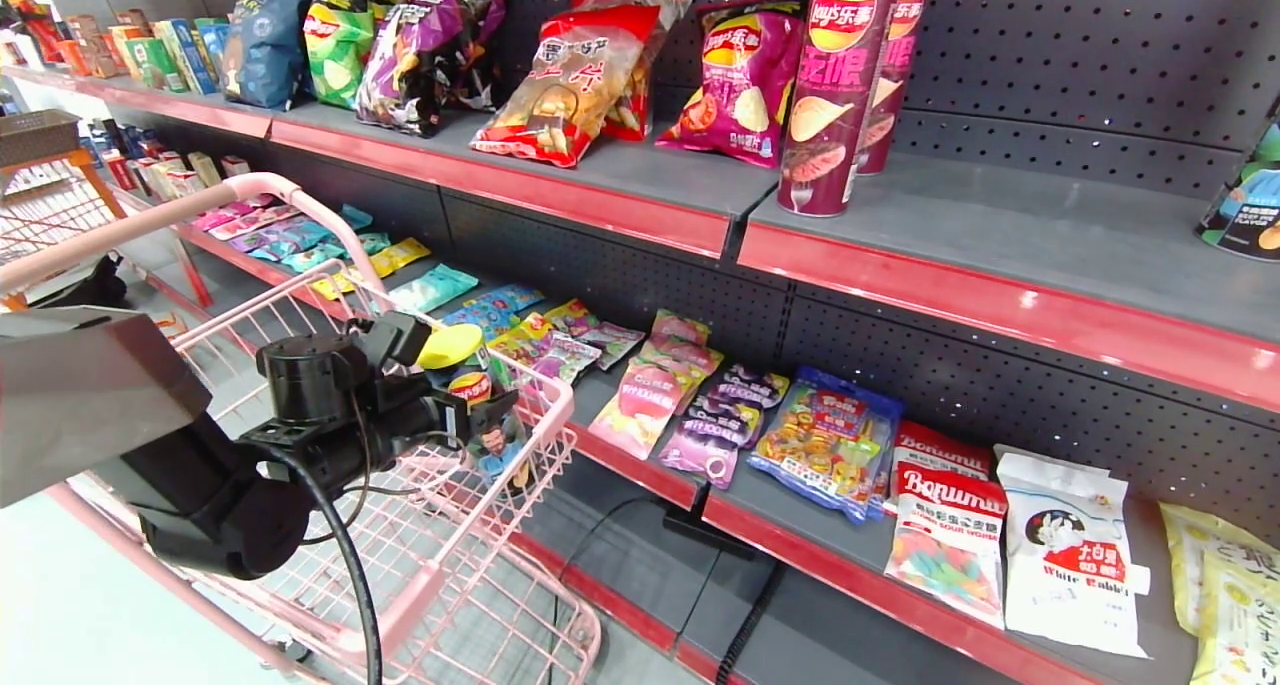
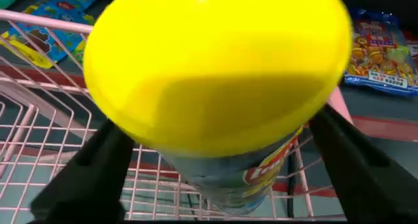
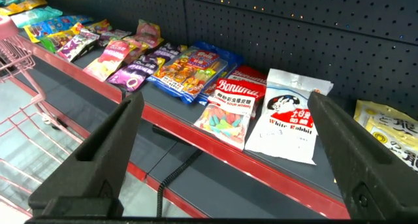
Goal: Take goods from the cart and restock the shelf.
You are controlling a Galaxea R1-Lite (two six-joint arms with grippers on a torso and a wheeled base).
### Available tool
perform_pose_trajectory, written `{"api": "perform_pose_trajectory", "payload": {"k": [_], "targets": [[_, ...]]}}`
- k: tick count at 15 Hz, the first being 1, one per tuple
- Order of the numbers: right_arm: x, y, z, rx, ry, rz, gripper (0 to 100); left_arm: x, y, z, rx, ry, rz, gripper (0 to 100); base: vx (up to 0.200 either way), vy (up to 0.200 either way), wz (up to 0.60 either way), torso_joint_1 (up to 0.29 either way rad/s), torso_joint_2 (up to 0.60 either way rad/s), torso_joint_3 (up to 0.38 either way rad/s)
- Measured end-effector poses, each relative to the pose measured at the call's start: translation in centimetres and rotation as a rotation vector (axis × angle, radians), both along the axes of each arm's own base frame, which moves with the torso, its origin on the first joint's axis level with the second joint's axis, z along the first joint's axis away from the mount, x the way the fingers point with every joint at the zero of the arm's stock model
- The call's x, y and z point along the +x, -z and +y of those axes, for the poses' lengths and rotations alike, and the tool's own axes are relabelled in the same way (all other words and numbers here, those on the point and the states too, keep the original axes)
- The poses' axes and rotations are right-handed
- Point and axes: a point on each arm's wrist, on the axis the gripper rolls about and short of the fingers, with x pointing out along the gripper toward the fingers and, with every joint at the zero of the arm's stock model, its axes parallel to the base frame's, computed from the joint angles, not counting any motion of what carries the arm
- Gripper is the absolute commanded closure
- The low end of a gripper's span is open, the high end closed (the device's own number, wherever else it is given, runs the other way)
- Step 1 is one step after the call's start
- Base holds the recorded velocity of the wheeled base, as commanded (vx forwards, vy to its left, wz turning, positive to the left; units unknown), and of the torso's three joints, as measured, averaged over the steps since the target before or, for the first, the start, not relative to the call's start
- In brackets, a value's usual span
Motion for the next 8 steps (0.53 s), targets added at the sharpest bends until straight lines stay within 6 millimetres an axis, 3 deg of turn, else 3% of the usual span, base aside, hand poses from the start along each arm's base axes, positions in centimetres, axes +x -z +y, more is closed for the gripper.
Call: {"api": "perform_pose_trajectory", "payload": {"k": [5, 8], "targets": [[0.0, 0.0, 0.0, 0.0, 0.0, 0.0, 0, -0.3, 0.4, 0.1, 0.001, -0.007, 0.012, 100, 0.0, 0.0, 0.0, 0.0, 0.0, 0.0], [0.0, 0.0, 0.0, 0.0, 0.0, 0.0, 0, -1.3, -1.4, 1.3, -0.006, -0.041, -0.005, 100, 0.0, 0.0, 0.0, 0.0, 0.0, 0.0]]}}
